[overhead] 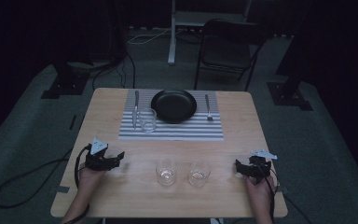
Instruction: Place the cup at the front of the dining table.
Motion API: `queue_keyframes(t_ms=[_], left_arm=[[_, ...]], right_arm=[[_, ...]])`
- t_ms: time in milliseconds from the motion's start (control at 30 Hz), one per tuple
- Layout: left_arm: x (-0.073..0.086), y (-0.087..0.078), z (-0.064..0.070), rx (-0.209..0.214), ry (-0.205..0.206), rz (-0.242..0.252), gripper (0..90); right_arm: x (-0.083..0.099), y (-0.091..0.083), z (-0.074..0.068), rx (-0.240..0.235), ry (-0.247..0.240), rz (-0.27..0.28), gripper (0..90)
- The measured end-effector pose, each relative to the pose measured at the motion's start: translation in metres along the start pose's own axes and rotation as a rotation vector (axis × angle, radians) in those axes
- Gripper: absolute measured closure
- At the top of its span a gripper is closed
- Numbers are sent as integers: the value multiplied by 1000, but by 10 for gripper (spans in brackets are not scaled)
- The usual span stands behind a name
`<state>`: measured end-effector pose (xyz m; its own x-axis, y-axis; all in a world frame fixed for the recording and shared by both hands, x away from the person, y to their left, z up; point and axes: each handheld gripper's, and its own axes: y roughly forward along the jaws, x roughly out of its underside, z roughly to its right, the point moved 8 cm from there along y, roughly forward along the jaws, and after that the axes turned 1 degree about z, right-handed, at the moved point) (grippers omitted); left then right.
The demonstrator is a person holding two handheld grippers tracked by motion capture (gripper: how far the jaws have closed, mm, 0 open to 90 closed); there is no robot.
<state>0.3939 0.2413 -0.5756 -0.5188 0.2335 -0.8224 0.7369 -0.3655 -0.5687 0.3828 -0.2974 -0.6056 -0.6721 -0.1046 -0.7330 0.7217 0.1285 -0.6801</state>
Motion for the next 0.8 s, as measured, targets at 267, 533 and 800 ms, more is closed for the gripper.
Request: queue_keyframes(t_ms=[267, 533, 800], left_arm=[[9, -10, -8, -14, -11, -8, 184], [17, -20, -12, -28, -14, -12, 184], [25, -26, -18, -63, -24, -18, 184]], right_arm=[[0, 0, 0, 0, 1, 0, 120], [0, 0, 0, 0, 1, 0, 120], [0, 0, 0, 0, 1, 0, 120]])
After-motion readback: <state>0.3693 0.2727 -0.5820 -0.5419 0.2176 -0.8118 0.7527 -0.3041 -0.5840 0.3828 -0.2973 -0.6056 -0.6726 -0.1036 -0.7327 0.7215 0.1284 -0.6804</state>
